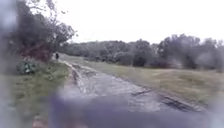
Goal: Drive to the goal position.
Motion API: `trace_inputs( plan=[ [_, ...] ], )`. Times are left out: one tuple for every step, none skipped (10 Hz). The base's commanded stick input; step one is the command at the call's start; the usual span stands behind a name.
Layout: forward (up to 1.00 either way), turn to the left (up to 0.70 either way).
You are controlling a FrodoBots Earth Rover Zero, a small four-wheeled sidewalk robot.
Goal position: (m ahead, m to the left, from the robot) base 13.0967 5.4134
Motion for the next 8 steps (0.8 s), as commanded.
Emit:
trace_inputs(
  plan=[
    [0.85,0.34],
    [0.85,0.34],
    [0.85,0.34],
    [0.85,0.34],
    [0.85,0.34],
    [0.85,0.29],
    [0.85,0.19],
    [0.85,0.00]
  ],
)
